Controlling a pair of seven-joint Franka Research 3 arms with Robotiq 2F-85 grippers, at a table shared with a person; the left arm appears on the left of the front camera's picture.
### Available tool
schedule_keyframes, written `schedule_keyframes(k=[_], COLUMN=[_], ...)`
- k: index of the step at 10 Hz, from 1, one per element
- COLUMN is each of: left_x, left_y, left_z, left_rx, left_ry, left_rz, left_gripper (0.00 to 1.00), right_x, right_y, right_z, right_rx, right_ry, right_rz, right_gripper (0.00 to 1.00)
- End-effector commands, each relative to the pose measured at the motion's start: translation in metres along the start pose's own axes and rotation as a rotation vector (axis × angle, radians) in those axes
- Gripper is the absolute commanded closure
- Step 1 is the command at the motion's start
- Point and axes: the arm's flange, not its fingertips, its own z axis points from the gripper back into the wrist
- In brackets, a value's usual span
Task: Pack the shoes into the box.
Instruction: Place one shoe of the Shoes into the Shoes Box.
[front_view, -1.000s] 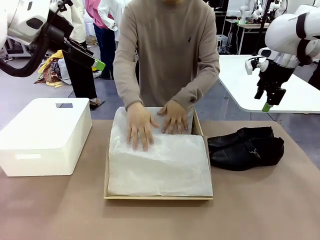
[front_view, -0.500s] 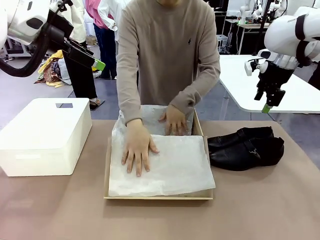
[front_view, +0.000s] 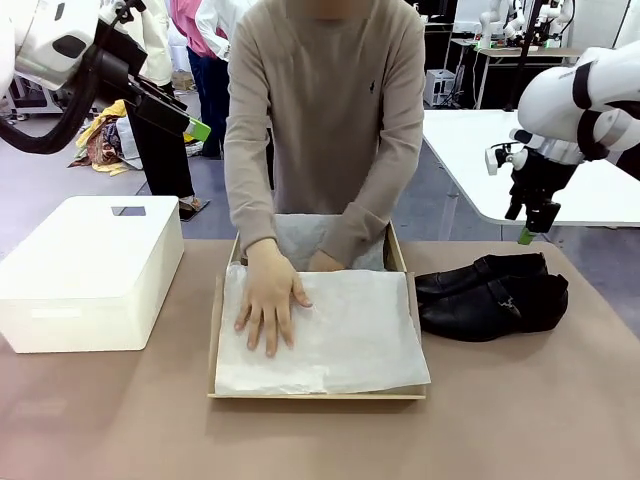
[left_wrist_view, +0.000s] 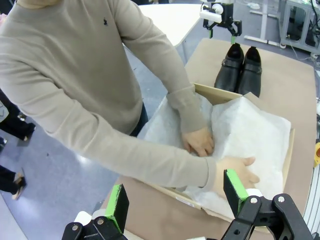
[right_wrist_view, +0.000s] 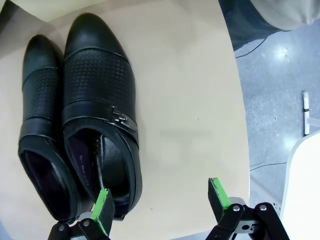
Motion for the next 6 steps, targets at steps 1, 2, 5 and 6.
schedule_keyframes(k=[1, 2, 5, 6], left_x=[-0.002, -0.002, -0.002, -0.002], left_y=[0.004, 0.004, 0.004, 0.004], left_z=[-0.001, -0.001, -0.001, -0.001], left_rx=[-0.017, -0.017, -0.017, -0.017], left_ry=[-0.018, -0.018, -0.018, -0.018], left_rz=[-0.017, -0.017, -0.017, -0.017], left_gripper=[0.0, 0.0, 0.0, 0.0], right_x=[0.0, 0.0, -0.002, -0.003], right_y=[-0.008, -0.01, -0.011, -0.011], right_z=[-0.01, -0.019, -0.031, -0.035], right_rx=[-0.009, -0.002, 0.004, 0.008], right_ry=[-0.023, -0.022, -0.019, -0.017], right_rz=[0.0, 0.0, 0.004, 0.0], right_gripper=[0.0, 0.0, 0.0, 0.0])
